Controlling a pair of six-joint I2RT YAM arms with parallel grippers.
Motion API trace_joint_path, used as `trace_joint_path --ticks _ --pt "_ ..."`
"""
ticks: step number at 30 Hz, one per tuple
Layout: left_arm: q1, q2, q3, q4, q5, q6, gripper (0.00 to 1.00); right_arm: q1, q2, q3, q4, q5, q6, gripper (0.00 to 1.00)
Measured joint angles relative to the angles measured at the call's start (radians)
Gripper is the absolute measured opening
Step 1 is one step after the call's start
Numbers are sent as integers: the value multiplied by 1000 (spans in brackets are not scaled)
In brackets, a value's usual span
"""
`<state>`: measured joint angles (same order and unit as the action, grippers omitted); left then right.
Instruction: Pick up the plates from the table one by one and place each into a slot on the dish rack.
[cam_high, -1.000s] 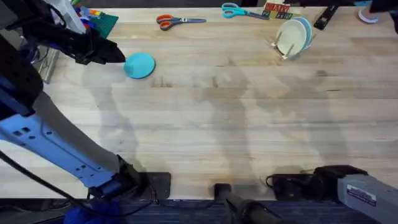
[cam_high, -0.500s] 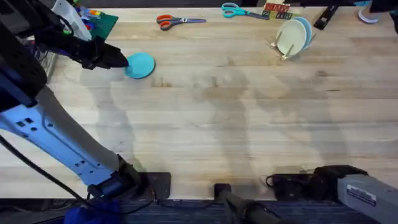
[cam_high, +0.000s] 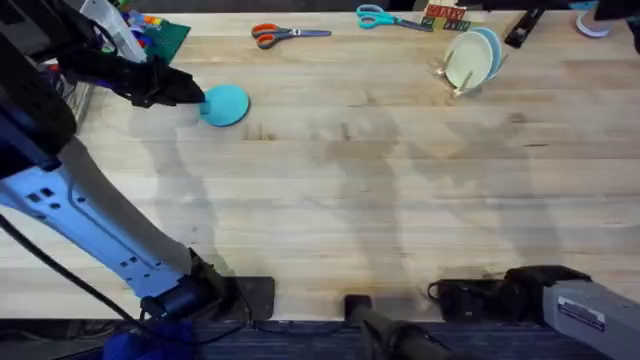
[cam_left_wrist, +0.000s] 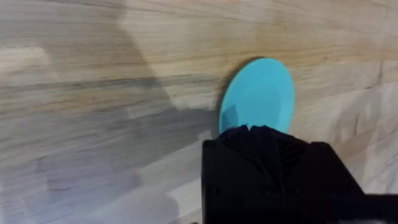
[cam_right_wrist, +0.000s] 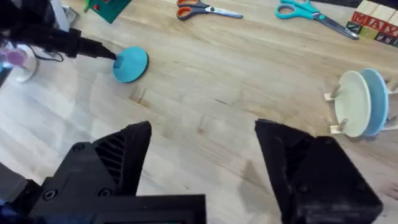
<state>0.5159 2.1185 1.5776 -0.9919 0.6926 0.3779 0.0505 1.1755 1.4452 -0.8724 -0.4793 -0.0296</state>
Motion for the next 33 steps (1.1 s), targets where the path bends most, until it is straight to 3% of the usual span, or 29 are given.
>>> trace_joint_path --ticks 13,28,33 --pt "0 40 0 38 0 -24 41 0 0 0 0 0 0 995" --pt "21 178 44 32 235 -42 42 0 0 0 0 0 23 995" --pt "23 185 46 32 254 -45 43 0 0 0 0 0 28 995"
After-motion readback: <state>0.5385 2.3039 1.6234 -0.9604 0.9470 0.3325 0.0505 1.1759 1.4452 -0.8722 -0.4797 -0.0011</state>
